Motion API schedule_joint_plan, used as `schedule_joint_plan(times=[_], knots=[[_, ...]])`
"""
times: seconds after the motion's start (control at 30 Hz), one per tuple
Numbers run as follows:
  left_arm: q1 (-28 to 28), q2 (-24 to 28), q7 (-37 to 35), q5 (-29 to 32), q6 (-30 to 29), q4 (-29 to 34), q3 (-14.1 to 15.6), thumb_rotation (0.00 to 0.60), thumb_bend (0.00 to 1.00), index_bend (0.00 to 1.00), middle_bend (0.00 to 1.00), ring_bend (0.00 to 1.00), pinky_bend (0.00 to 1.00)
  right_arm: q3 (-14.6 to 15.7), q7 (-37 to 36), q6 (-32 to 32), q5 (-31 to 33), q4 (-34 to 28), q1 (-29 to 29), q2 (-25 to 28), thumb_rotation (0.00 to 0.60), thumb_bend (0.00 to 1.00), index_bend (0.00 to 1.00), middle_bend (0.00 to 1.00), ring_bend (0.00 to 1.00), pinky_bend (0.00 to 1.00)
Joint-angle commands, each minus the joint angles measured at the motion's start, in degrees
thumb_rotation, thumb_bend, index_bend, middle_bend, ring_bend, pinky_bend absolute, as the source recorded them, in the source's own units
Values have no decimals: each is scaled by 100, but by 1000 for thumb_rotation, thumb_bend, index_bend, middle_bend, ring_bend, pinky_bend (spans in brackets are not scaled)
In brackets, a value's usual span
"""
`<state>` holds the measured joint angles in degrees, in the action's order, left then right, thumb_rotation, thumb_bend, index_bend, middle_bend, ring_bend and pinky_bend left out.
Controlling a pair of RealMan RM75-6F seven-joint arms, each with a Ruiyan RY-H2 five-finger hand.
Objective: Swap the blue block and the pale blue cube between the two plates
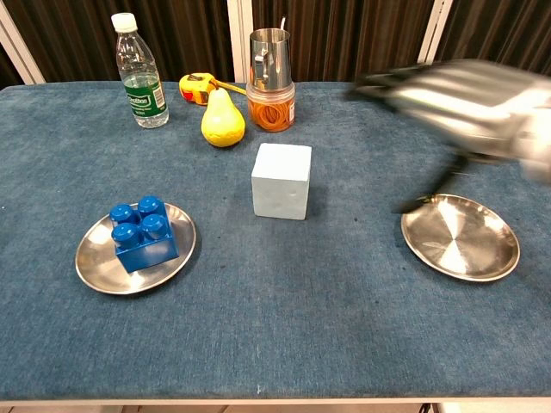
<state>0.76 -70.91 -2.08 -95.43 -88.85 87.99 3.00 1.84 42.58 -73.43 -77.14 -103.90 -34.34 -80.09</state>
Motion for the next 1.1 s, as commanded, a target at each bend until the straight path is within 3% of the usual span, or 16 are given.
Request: schedule_joint_plan(times=[0.03, 0.13, 0.23, 0.37, 0.57, 0.73, 1.1], knots=[[-379, -364, 358, -190, 461, 156, -48, 600, 30, 27, 0, 0, 175, 1517, -1731, -2238, -1754, 778, 1922, 1132, 529, 133, 0, 0, 0, 0], [-612, -789, 426, -179, 771, 410, -110, 600, 30, 26, 5, 8, 191, 1565, -2626, -2698, -1705, 1540, 2486, 1056, 530, 132, 0, 0, 0, 0], [-778, -1154, 830, -153, 1068, 598, -121, 600, 32, 26, 8, 12, 195, 1529, -2903, -2693, -1681, 1865, 2685, 1046, 531, 132, 0, 0, 0, 0], [-977, -1511, 1650, 6, 1505, 956, -163, 600, 33, 26, 8, 12, 195, 1362, -2930, -2665, -1727, 1842, 2751, 1080, 529, 132, 0, 0, 0, 0], [-1288, -2217, 2880, 731, 2011, 1146, -555, 600, 49, 26, 15, 28, 195, 1234, -2903, -2293, -1791, 1727, 2762, 1174, 530, 132, 0, 0, 0, 0], [-1478, -2585, 3198, 1241, 2170, 1067, -807, 600, 78, 33, 82, 120, 213, 1103, -2955, -2138, -1787, 1671, 2801, 1243, 529, 132, 0, 0, 0, 0], [-1720, -2904, 3645, 1756, 2085, 726, -940, 600, 84, 85, 96, 126, 216, 976, -3175, -1879, -1943, 1626, 2895, 1444, 529, 133, 0, 0, 0, 0]])
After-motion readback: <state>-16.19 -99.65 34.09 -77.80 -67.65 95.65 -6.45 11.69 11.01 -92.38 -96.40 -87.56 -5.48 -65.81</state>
